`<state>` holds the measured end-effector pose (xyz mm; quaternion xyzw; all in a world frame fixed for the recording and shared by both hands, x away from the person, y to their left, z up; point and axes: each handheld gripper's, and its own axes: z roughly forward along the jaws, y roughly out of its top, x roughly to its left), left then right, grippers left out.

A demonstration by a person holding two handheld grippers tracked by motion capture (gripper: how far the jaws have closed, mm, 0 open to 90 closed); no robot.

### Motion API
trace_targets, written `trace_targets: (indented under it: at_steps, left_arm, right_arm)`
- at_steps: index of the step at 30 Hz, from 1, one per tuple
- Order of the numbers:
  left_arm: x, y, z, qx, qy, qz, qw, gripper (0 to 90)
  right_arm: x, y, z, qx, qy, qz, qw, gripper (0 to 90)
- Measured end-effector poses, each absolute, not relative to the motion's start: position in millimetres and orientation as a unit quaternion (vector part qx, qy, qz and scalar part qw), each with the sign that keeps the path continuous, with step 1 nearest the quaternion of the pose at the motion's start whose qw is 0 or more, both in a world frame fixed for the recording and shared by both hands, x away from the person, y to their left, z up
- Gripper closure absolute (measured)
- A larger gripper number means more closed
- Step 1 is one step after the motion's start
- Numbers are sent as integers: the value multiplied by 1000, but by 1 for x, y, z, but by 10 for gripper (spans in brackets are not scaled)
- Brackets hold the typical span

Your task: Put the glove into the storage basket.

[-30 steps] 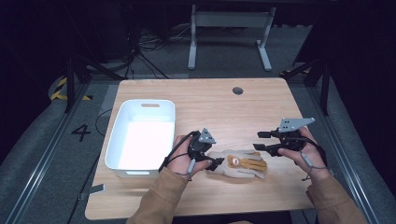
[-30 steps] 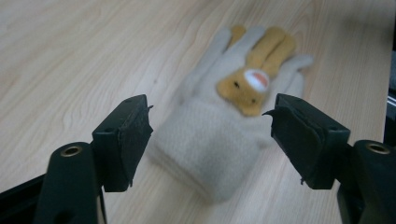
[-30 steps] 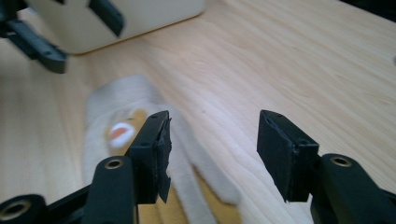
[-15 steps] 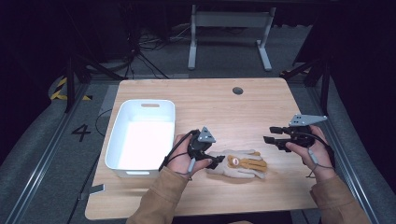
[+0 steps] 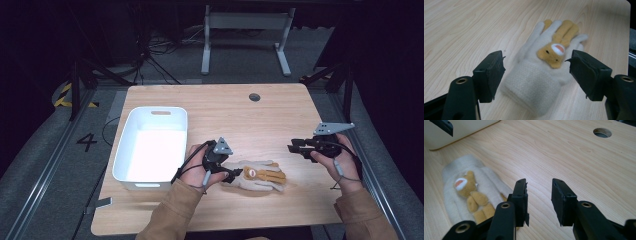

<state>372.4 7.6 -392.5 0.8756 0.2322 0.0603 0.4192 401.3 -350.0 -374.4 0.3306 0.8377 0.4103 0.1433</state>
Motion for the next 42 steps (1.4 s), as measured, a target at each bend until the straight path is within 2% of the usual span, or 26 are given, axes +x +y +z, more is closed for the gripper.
trace_targets:
  at_steps: [9, 25, 32, 36, 42]
  left_arm:
    - [372, -2, -399, 887, 207, 55, 409, 222]
    - [372, -8, -415, 869, 161, 44, 466, 181]
    - [379, -13, -434, 889, 163, 50, 425, 182]
    - [385, -17, -440, 885, 165, 55, 432, 182]
    - [389, -22, -450, 893, 162, 34, 418, 182]
  right_arm:
    - [403, -361, -375, 346, 831, 412, 142, 640]
    - [404, -364, -373, 340, 826, 428, 139, 629]
    - [404, -362, -375, 336, 827, 431, 135, 617]
    - [405, -361, -376, 336, 825, 435, 133, 608]
    - [405, -359, -377, 336, 825, 435, 132, 586]
